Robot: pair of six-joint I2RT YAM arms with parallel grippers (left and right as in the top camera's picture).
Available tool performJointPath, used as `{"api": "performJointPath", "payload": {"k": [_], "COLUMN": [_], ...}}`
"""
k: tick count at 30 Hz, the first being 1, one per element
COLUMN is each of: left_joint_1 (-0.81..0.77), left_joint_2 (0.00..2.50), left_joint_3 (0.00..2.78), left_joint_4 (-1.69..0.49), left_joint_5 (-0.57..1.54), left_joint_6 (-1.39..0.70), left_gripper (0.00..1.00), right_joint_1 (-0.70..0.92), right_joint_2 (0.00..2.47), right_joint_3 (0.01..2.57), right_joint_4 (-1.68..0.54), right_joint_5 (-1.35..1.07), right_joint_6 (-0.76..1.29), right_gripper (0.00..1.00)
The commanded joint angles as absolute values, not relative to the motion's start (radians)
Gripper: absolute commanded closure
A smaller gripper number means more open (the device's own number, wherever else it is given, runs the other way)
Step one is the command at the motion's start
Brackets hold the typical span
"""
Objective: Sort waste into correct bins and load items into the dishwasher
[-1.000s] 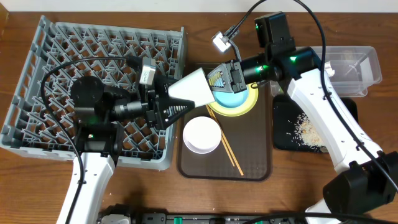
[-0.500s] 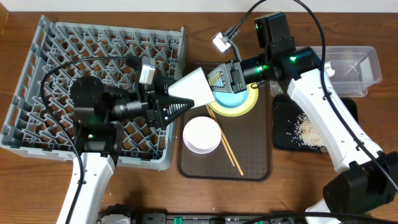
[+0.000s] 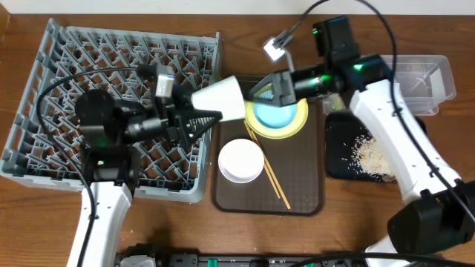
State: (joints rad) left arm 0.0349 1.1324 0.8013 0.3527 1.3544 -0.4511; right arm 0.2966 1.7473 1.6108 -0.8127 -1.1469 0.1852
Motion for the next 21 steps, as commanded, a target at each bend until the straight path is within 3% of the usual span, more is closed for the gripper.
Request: {"api": "performJointPath", "payload": {"k": [1, 8, 14, 21], "left_joint_1": [0.063, 0.089, 0.111, 0.121], "left_joint_2": [1.132, 1.135, 1.102, 1.068], "left_joint_3": [0.806, 0.807, 0.838, 0.981], "left_joint_4": [0.223, -0.072, -0.297, -0.68], "left_joint_5": [1.234, 0.873, 0.61, 0.171], "left_joint_6": [-0.294, -0.151, -0.136, -0.131], "left_gripper": [0.41, 0.46, 0.54, 0.56], "right_joint_1": [0.225, 0.121, 0.071, 0.026], "right_joint_2": [1.747, 1.747, 1.744, 1.702], "right_joint_3": [1.619, 1.619, 1.621, 1.636], "right_joint_4": [-0.802, -0.862, -1.058, -1.238], "right_joint_5": [-1.078, -0.994, -0.781, -0.461], "right_joint_6": [0.174, 0.14, 0.023, -0.034], "right_gripper": [0.66, 0.64, 0.72, 0.72]}}
